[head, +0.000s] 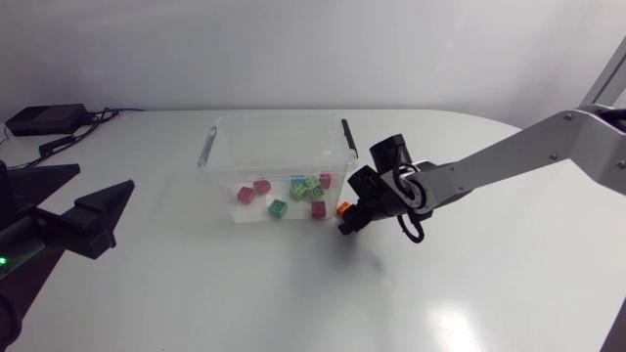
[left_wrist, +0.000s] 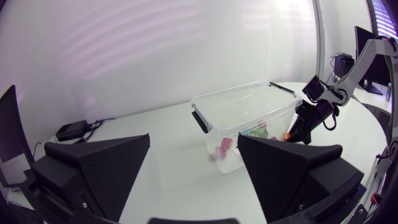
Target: Place the duplo bricks in the container
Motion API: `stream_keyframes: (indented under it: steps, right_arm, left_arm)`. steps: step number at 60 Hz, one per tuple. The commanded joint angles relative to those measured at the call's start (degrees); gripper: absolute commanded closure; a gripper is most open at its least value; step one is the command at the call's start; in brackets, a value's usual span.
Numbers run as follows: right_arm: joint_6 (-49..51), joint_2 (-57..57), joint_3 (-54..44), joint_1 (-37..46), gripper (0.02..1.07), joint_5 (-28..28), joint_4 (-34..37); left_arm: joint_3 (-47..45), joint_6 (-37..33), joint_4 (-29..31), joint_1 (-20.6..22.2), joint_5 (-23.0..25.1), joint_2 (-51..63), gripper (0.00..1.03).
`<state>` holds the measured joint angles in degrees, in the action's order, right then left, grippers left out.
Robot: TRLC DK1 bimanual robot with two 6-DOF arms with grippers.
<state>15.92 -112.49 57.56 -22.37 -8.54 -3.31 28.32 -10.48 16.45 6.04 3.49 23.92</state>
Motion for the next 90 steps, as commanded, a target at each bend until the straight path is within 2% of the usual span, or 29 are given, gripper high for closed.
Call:
stream_keyframes:
  steps: [1, 12, 20, 32, 41, 63, 67, 71, 76, 78, 82, 90]
  right_arm:
    - [1.2, 1.1, -2.5, 0.6, 0.89, 0.2, -0.3]
    - [1.6, 12.4, -8.4, 2.1, 0.9, -0.1, 0.0]
    - [1.4, 23.2, -9.5, 2.1, 0.9, -0.1, 5.3]
    - [-1.9, 32.5, -4.1, -0.2, 0.9, 0.3, 14.1]
    - [-4.3, 31.9, 3.5, -3.1, 0.9, 1.6, 17.7]
    - [-6.7, 18.4, 15.8, -9.7, 0.85, 7.3, 16.6]
    - [-6.7, 16.1, 16.8, -10.0, 0.8, 8.7, 15.5]
    - [-6.8, 14.0, 17.8, -10.5, 0.61, 11.0, 15.0]
    - [-7.7, 13.9, 17.8, -10.9, 0.27, 13.7, 14.7]
    - [-8.0, 14.4, 17.5, -10.9, 0.2, 14.6, 14.7]
    - [-8.1, 17.1, 15.6, -10.9, 0.17, 15.2, 14.2]
    - [-7.9, 25.2, 9.7, -10.1, 0.17, 15.7, 12.1]
  left_arm:
    - [-1.5, 0.5, 0.1, -0.5, -0.4, -0.8, 0.05]
    - [-1.5, 0.5, 1.7, -0.6, -0.8, -3.7, 0.05]
    - [-2.7, 0.5, 2.8, -0.8, -1.0, -6.5, 0.05]
    - [-3.2, 0.5, 3.5, -3.0, -0.9, -8.2, 0.05]
    - [-3.8, -0.2, 3.6, -3.5, -1.0, -9.7, 0.05]
    - [-6.6, -1.5, 1.2, -5.0, -1.1, -12.0, 0.05]
    - [-7.0, -1.6, 1.0, -5.0, -1.2, -12.3, 0.05]
    - [-7.2, -1.9, 0.8, -5.8, -1.2, -13.0, 0.05]
    - [-7.6, -2.3, 0.8, -6.8, -1.2, -14.1, 0.05]
    - [-7.7, -2.4, 0.8, -7.0, -1.2, -14.7, 0.05]
    - [-8.3, -3.1, 0.8, -7.5, -1.2, -16.0, 0.05]
    - [-8.9, -3.5, 1.0, -8.4, -1.2, -17.7, 0.05]
